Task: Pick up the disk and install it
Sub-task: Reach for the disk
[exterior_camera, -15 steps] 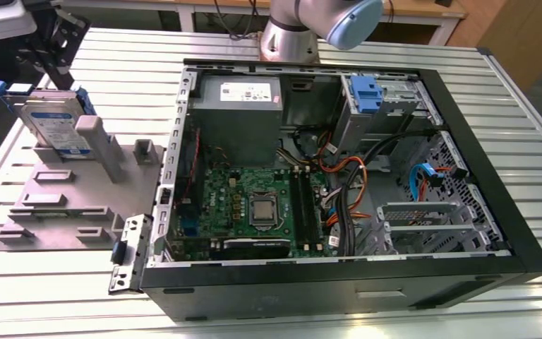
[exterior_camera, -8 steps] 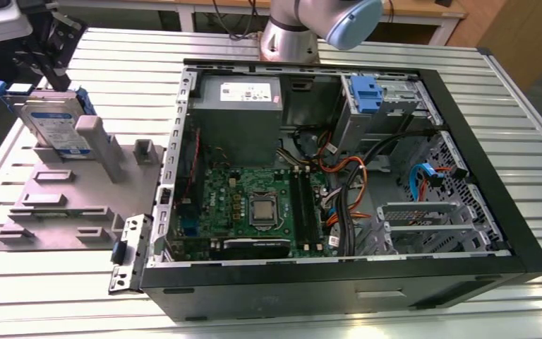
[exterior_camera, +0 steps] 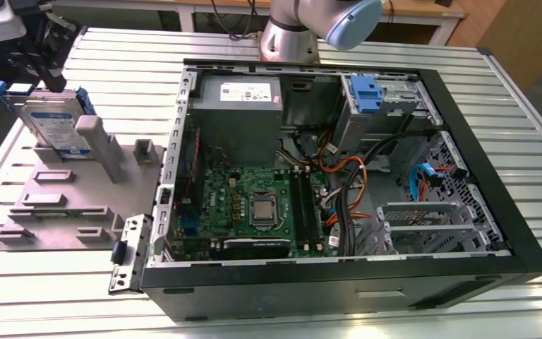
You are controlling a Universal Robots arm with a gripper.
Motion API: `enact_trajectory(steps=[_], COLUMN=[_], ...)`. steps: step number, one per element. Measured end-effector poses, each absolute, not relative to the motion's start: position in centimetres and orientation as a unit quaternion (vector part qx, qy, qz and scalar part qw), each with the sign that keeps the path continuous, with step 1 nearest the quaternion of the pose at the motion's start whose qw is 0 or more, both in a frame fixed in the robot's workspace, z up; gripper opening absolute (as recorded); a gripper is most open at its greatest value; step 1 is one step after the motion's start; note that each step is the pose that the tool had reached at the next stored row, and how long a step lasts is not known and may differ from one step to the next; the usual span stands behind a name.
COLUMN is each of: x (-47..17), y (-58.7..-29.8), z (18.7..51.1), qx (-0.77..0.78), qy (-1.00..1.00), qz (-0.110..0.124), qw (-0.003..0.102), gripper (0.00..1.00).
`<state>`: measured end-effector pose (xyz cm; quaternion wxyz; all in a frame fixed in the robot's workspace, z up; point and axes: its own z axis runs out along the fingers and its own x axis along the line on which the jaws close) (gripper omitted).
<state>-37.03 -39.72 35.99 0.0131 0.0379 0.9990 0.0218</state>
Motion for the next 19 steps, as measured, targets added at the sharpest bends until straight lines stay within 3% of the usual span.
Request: enact_trajectory(steps=[19], x=[-38.01], y=[-38.79], z=[35.37], qx=[0.038], qy=[0.999], qz=[0.022], qw=[0.013], gripper=[0.11])
